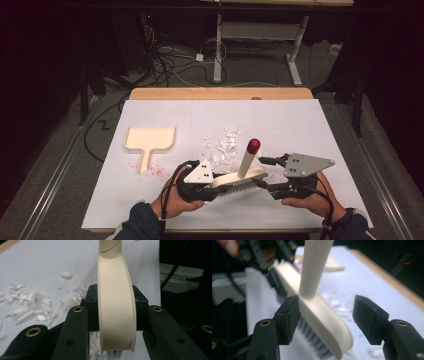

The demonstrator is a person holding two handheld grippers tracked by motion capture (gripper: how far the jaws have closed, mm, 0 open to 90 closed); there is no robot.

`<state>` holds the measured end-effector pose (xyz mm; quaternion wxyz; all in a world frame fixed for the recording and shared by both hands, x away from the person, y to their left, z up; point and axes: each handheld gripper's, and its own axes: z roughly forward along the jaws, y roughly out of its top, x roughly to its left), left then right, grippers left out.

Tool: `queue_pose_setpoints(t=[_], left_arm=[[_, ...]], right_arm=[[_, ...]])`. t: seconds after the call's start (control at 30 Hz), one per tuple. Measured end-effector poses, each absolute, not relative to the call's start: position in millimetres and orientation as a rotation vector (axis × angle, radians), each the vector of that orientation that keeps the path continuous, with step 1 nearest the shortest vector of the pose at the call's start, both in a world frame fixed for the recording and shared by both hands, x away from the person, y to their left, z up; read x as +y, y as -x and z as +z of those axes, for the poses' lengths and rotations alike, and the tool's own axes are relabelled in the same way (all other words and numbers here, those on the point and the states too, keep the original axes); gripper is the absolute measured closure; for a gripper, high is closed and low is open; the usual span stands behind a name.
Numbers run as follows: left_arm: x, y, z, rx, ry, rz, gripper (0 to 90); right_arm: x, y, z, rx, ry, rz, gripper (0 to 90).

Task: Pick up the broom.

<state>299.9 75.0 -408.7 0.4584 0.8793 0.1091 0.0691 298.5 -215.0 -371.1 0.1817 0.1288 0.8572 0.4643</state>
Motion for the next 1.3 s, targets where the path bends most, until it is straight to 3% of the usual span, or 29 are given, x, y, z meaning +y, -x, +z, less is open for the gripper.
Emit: queue_pose_setpoints(t=[0.3,0.37,0.43,0.5,0.63,0.67,0.7,0.73,0.8,0.93,1.3], left_arm=[[73,-290,-411,0.108,-2.207,0.069,64.9],[73,-290,-411,0.106,-2.203,0.068,64.7],[75,-291,-411,0.114,-2.192,0.070,63.8],[77,-293,-410,0.141,-2.173,0.091,56.5],[85,-292,-408,0.224,-2.164,0.214,44.2],[85,-292,-408,0.224,-2.164,0.214,39.4],[91,-290,-409,0.277,-2.172,0.319,29.6],[97,-289,-410,0.311,-2.162,0.347,26.7],[105,-288,-412,0.350,-2.144,0.379,25.3],[143,-280,-422,0.503,-2.122,0.572,19.9],[206,-267,-461,0.807,-2.108,0.750,17.0]], right_arm=[[-184,-303,-404,2.741,-0.218,1.192,41.3],[-182,-304,-408,2.794,-0.170,1.234,56.8],[-182,-303,-409,2.801,-0.173,1.263,60.1],[-183,-303,-408,2.819,-0.148,1.271,65.9],[-186,-303,-403,2.763,-0.173,1.258,68.0],[-186,-303,-403,2.763,-0.173,1.258,68.0],[-191,-305,-399,2.734,-0.226,1.241,68.0],[-194,-305,-398,2.716,-0.261,1.245,68.0],[-197,-308,-396,2.694,-0.298,1.256,68.1],[-213,-316,-383,2.590,-0.427,1.291,68.1],[-238,-336,-370,2.430,-0.634,1.235,68.0]])
